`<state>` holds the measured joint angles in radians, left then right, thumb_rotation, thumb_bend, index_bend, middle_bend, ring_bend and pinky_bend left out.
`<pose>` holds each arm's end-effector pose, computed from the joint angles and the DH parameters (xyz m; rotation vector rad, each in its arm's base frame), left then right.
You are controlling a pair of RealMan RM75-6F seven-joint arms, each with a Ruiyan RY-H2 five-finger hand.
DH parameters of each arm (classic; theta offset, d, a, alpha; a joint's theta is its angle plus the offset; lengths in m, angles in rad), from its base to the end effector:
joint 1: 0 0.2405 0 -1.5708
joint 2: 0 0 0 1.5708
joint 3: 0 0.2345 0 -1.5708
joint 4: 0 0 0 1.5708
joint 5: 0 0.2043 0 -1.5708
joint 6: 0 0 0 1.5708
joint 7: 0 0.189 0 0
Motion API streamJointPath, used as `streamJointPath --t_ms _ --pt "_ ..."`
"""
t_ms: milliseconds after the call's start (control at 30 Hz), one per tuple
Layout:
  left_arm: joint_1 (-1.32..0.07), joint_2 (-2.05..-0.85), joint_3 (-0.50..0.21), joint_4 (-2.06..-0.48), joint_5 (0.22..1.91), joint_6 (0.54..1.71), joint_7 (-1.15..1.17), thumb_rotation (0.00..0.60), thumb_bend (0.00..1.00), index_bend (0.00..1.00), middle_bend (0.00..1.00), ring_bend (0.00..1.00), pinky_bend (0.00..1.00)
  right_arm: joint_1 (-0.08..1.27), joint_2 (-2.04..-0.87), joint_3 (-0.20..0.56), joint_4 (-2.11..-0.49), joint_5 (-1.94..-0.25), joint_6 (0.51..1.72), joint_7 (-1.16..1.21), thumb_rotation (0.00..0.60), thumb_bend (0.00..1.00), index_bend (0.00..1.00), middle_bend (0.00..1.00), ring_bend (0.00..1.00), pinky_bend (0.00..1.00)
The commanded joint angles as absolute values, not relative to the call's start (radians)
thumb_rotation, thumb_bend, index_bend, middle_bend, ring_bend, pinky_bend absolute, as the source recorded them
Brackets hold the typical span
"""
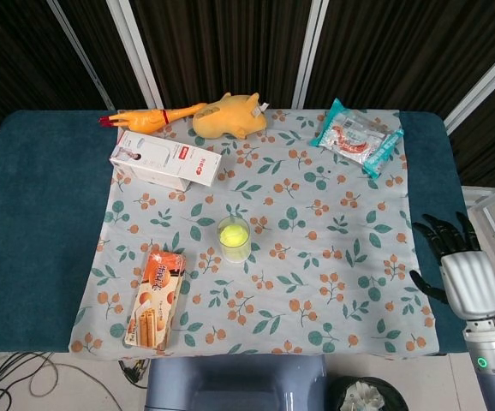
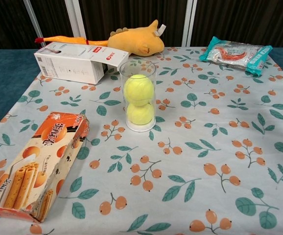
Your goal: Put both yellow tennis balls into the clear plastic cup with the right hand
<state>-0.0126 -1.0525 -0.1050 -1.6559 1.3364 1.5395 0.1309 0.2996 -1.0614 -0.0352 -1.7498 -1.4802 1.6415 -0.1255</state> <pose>-0.3190 0.2091 0.2020 -1.1978 -0.8197 -0.7193 -0.2198 -0.2573 0.1741 1.4449 -0.6915 1.0571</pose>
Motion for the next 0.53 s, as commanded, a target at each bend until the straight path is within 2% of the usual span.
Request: streamJointPath --t_ms 33,267,533 --pt "-0.012 -1.055 -0.102 -1.655 1.342 1.542 0.134 0.600 0.00 0.07 0.00 0.00 0.10 0.245 -1.088 -0.057 -1.709 -1.514 1.692 -0.180 0.600 0.31 0.21 0.16 0.18 0.00" --pt "-0.020 -1.068 -0.091 -1.647 1.364 1.535 0.154 0.600 0.00 0.07 0.00 0.00 0.09 0.194 -1.124 -0.075 -1.663 -1.528 1.692 -0.194 0.600 0.31 0.21 0.16 0.18 0.00" --pt "-0.029 -1.085 -0.083 -1.634 1.382 1.528 0.169 0.600 0.00 0.07 0.00 0.00 0.09 0.177 -1.152 -0.057 -1.629 -1.526 1.668 -0.192 0.600 0.31 0.21 0.16 0.18 0.00"
